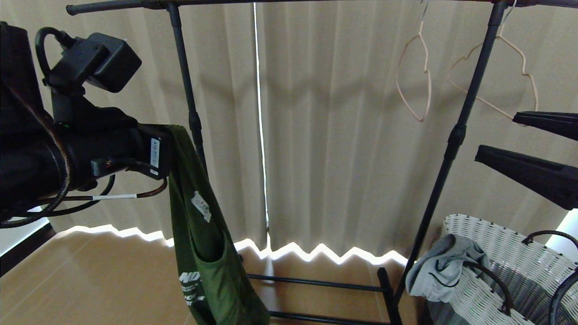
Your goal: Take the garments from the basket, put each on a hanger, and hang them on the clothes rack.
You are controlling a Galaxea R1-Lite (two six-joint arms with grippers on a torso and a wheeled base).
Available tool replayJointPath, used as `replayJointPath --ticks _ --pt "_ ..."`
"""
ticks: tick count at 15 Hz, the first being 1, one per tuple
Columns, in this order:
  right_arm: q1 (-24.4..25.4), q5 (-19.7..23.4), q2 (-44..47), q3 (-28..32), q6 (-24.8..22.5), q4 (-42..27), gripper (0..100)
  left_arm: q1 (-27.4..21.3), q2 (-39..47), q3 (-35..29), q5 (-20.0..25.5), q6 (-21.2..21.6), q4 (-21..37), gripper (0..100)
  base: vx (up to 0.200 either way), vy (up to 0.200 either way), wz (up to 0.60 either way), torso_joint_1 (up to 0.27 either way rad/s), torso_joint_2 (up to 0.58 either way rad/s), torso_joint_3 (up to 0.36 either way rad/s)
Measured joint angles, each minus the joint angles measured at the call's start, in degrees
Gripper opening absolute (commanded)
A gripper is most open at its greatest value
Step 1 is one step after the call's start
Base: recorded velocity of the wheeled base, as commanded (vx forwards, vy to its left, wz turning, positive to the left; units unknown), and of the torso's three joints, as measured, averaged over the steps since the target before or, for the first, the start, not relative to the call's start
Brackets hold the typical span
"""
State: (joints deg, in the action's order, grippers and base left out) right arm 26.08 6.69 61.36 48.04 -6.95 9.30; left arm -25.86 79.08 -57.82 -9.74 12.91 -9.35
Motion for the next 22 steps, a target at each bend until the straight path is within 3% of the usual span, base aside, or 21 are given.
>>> replayJointPath --ticks 3,6,10,13,16,22 --pt "-0.8 -2.5 -0.3 -1.2 -0.4 -0.7 100 1.3 -1.3 2.1 0.1 0.0 -0.1 0 0.0 0.0 0.0 0.0 0.0 0.0" --pt "-3.7 -10.3 -1.2 -4.7 -2.7 -1.1 100 2.3 -5.3 6.4 0.2 0.2 -0.1 0 0.0 0.0 0.0 0.0 0.0 0.0" --pt "-4.8 -16.1 -4.1 -10.1 -4.8 0.8 100 3.8 -13.5 13.7 0.7 0.2 0.0 0 0.0 0.0 0.0 0.0 0.0 0.0" --pt "-6.4 -17.1 -6.9 -12.9 -6.2 1.0 100 4.7 -18.4 17.6 0.8 0.2 0.0 0 0.0 0.0 0.0 0.0 0.0 0.0" --pt "-11.1 -17.2 -8.4 -14.9 -7.2 1.0 100 5.0 -21.1 20.2 0.8 0.1 -0.2 0 0.0 0.0 0.0 0.0 0.0 0.0" --pt "-19.1 -17.1 -9.5 -16.9 -12.0 1.0 100 6.0 -23.3 21.5 0.8 0.3 -0.4 0 0.0 0.0 0.0 0.0 0.0 0.0"
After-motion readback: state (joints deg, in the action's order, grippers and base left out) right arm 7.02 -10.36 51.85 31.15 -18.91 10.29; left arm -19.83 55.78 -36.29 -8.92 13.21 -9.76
